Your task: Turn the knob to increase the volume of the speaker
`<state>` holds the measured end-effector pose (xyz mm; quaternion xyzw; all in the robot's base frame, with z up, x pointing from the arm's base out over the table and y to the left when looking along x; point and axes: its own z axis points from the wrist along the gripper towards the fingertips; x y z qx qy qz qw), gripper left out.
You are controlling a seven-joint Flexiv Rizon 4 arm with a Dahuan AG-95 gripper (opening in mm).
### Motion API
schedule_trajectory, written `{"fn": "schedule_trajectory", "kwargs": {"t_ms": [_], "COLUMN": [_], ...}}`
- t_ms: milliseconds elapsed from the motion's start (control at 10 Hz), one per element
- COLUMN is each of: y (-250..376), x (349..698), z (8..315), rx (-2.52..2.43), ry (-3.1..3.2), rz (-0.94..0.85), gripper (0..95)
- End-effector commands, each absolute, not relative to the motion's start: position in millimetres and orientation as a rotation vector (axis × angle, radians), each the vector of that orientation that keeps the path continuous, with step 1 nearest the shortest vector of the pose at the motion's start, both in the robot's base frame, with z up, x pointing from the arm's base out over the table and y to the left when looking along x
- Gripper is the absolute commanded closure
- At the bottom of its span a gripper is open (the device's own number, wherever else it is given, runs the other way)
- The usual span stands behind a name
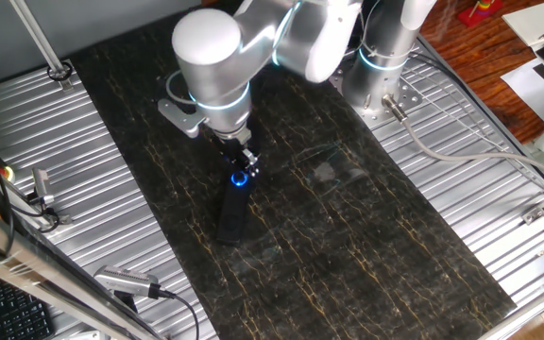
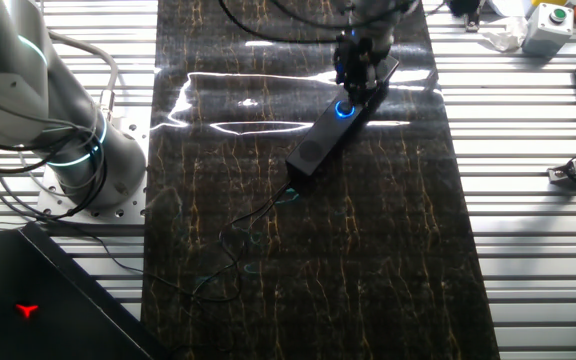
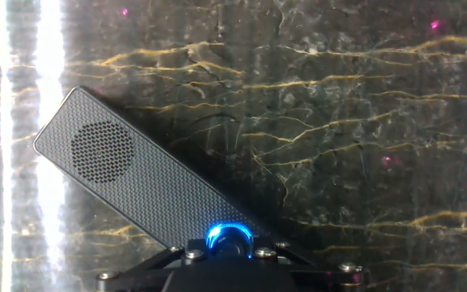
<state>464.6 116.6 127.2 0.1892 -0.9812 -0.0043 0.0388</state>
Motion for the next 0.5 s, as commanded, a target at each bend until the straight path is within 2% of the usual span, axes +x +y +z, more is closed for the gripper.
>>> {"fn": "schedule_trajectory", "kwargs": {"t_ms": [100,500], "y": [135.2,168.5], "x": [462.3,459.6], "z": [151.5,168.7], "rx": [0.596,0.604], "ry": [-2.986,-2.971], "rz": [0.015,0.086], "gripper": [95.0,95.0]}}
